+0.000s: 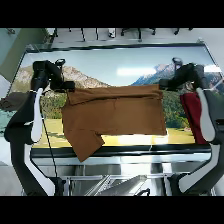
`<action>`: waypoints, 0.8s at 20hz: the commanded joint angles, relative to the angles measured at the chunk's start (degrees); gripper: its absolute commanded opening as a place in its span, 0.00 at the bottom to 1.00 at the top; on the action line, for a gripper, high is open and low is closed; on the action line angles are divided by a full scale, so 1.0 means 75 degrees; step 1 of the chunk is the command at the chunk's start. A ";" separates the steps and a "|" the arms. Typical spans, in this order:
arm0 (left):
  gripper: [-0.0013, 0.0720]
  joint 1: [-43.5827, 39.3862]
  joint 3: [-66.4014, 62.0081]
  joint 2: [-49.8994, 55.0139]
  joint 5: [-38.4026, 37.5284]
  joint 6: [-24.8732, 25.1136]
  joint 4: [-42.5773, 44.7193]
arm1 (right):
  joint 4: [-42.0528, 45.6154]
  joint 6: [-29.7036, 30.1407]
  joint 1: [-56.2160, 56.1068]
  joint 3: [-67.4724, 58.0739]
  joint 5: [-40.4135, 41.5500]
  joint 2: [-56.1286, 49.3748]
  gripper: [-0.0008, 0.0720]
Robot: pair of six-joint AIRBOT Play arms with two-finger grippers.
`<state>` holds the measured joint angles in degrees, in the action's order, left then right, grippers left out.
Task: Fold the shirts.
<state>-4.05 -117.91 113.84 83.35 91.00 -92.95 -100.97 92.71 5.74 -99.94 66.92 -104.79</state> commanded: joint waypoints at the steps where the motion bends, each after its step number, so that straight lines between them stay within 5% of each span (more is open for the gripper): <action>1: 0.79 0.0341 0.0595 -0.0764 0.1851 -0.0571 -0.0009 | 0.0105 0.0519 0.0487 -0.0204 0.1515 0.0930 0.70; 4: 0.79 0.0670 0.3066 -0.2168 0.2020 -0.0819 -0.0256 | -0.0184 0.1148 0.1262 0.0653 0.2460 0.1664 0.70; 9: 0.80 0.0784 0.8370 -0.4765 0.0000 -0.0799 -0.1743 | -0.2052 0.2247 0.2987 0.4007 0.2363 0.2888 0.70; 16: 0.79 0.0775 1.0993 -0.5479 -0.1475 -0.0580 -0.3246 | -0.2885 0.2975 0.3305 0.5508 0.1411 0.2588 0.70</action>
<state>1.72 -42.15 74.52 77.58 85.82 -112.12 -118.78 112.36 30.00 -62.26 80.29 -84.44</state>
